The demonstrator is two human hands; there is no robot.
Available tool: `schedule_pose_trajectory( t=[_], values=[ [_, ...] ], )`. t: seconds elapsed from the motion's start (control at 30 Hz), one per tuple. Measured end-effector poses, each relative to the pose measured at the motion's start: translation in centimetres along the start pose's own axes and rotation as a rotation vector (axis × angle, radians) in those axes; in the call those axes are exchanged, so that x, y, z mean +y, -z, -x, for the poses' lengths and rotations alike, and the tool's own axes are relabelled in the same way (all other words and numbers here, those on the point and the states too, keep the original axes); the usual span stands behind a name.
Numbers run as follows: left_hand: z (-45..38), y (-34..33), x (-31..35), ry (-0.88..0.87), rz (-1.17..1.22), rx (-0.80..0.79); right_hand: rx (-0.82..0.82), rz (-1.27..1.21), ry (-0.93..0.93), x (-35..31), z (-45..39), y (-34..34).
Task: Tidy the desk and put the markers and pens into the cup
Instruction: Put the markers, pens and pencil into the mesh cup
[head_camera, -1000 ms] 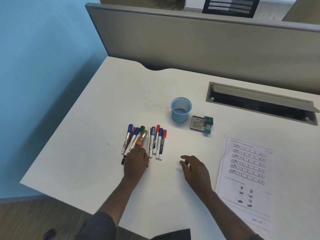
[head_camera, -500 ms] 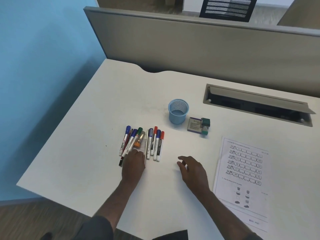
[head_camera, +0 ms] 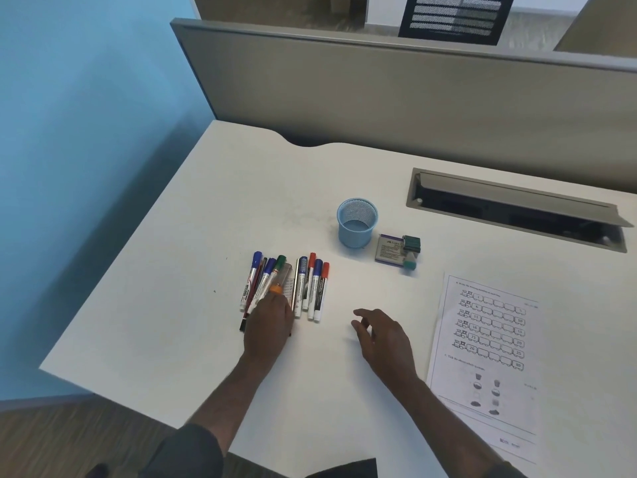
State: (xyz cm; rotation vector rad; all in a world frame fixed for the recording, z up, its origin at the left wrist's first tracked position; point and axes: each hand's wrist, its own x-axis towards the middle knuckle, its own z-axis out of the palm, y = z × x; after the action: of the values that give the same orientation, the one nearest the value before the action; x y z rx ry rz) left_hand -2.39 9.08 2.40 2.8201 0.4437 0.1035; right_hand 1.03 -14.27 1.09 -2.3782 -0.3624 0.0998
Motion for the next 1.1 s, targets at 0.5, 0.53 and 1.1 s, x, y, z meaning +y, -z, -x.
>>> schedule_pose_trajectory(
  t=[0.5, 0.53, 1.1],
  values=[
    [2.2, 2.8, 2.5, 0.156, 0.432, 0.181, -0.162, 0.067, 0.362, -5.9, -4.7, 0.4],
    [2.2, 3.0, 2.7, 0.137, 0.453, 0.177, -0.158, 0.073, 0.4, -6.3, -5.1, 0.6],
    [1.1, 0.7, 5.5, 0.023, 0.709, 0.21, -0.015, 0.191, 0.595, -4.6, -9.3, 5.7]
  ],
)
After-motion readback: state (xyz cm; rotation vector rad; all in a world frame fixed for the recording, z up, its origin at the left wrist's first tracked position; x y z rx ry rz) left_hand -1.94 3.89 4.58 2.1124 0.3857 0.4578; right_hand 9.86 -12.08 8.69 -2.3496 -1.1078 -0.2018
